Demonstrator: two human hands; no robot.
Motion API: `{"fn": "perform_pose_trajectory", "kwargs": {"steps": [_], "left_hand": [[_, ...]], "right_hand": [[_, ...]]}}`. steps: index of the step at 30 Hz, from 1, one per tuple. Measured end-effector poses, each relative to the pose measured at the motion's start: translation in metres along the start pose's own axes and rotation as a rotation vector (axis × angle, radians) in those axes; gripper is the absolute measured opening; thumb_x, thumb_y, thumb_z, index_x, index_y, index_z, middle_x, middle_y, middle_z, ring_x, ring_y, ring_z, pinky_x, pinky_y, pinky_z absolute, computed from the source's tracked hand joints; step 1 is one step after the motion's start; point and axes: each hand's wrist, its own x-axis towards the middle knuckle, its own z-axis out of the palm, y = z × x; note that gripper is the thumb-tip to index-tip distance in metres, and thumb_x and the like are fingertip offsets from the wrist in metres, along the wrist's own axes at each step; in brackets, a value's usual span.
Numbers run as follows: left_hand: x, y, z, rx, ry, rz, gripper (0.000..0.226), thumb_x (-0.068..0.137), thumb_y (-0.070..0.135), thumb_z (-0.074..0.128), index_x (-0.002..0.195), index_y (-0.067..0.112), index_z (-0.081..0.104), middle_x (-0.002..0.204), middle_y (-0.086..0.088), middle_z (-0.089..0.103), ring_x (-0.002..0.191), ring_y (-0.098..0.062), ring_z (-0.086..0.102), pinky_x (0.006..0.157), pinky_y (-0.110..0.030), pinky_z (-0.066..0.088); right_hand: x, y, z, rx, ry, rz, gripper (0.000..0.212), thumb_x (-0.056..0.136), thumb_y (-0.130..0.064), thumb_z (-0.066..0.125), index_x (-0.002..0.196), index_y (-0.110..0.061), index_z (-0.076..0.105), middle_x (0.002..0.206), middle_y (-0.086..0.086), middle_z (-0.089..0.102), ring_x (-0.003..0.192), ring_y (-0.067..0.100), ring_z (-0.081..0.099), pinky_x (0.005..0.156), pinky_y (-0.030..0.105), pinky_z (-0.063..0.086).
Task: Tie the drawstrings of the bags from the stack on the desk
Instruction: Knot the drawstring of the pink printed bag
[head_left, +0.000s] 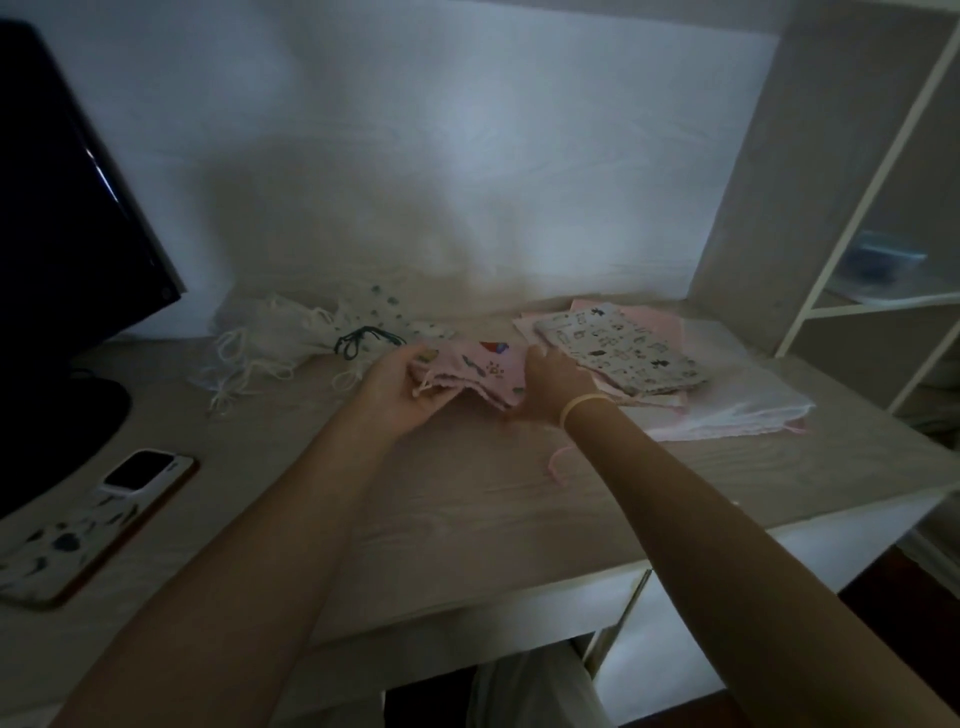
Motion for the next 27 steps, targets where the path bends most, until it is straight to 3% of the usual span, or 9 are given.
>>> {"fn": "perform_pose_trajectory", "kwargs": {"steps": [3,8,11,13,17,19,22,24,27], "left_hand": [[-0.007,-0.003,-0.002,0.267,-0.023,-0.094,0.027,0.097,0.012,0.050,0.122,0.006,0.057,0.120,-0.018,0.063,0.104,-0.031,0.063,0.080,-0.043,0.059],[-0.019,-0.009,-0.008,0.538,0.113,-0.142,0.021,0.099,0.026,0.049,0.096,0.006,0.055,0.090,-0.013,0.061,0.072,-0.023,0.064,0.041,-0.023,0.051],[-0.021,-0.007,-0.014,0.616,0.074,-0.189,0.027,0.100,0.032,0.045,0.084,0.011,0.053,0.073,-0.008,0.060,0.045,-0.010,0.056,0.033,-0.013,0.029],[-0.024,-0.006,-0.014,0.641,0.022,-0.210,0.033,0.100,0.036,0.043,0.076,0.015,0.051,0.061,-0.002,0.055,0.036,-0.005,0.040,0.032,-0.012,0.021],[-0.031,-0.006,-0.012,0.705,-0.093,-0.211,0.042,0.096,0.051,0.047,0.078,0.013,0.056,0.049,0.009,0.027,0.033,-0.002,0.020,0.031,-0.014,0.014],[-0.034,-0.006,-0.010,0.674,-0.112,-0.176,0.044,0.095,0.053,0.048,0.071,0.016,0.052,0.047,0.010,0.021,0.034,-0.003,0.016,0.031,-0.014,0.014],[-0.035,-0.004,-0.008,0.569,-0.139,-0.152,0.046,0.094,0.053,0.049,0.062,0.019,0.047,0.047,0.009,0.020,0.034,-0.004,0.015,0.032,-0.015,0.013],[-0.034,-0.003,-0.010,0.427,-0.159,-0.145,0.042,0.094,0.047,0.050,0.063,0.020,0.046,0.048,0.009,0.023,0.033,-0.004,0.019,0.033,-0.016,0.014],[-0.028,-0.001,-0.017,0.174,-0.097,-0.093,0.039,0.098,0.037,0.046,0.063,0.021,0.040,0.043,0.008,0.028,0.031,-0.005,0.025,0.032,-0.015,0.017]], "right_hand": [[0.004,0.001,0.019,-0.032,-0.105,0.040,0.092,0.059,-0.061,0.068,0.136,-0.021,0.040,0.126,0.008,0.057,0.110,0.033,0.058,0.089,0.051,0.051],[0.004,0.005,0.025,0.070,0.030,0.063,0.059,0.087,-0.031,0.060,0.139,-0.012,0.040,0.130,0.013,0.057,0.115,0.031,0.057,0.094,0.048,0.050],[0.001,0.007,0.016,0.236,0.103,0.071,0.036,0.089,-0.034,0.058,0.108,-0.003,0.059,0.097,0.011,0.067,0.084,0.026,0.063,0.079,0.037,0.055],[-0.003,0.007,0.007,0.458,0.160,0.073,0.025,0.092,-0.029,0.055,0.093,-0.004,0.057,0.097,0.010,0.066,0.075,0.024,0.060,0.072,0.032,0.050],[-0.004,0.007,-0.004,0.845,0.215,0.114,0.043,0.093,-0.030,0.056,0.125,-0.003,0.050,0.108,-0.002,0.060,0.086,0.024,0.065,0.086,0.043,0.053],[-0.004,0.007,-0.006,0.985,0.186,0.147,0.043,0.092,-0.026,0.060,0.125,0.000,0.051,0.107,0.004,0.062,0.073,0.021,0.061,0.072,0.037,0.056],[-0.005,0.011,-0.006,1.180,0.107,0.182,0.021,0.088,-0.012,0.061,0.103,0.002,0.061,0.065,0.009,0.052,0.043,0.017,0.043,0.041,0.024,0.040],[-0.007,0.013,-0.005,1.240,0.053,0.187,0.010,0.088,-0.007,0.058,0.088,0.001,0.064,0.055,0.008,0.043,0.040,0.017,0.038,0.042,0.026,0.036],[-0.004,0.019,-0.001,1.398,0.050,0.244,0.016,0.095,-0.005,0.047,0.097,-0.004,0.062,0.058,0.007,0.051,0.043,0.017,0.045,0.045,0.027,0.042]]}}
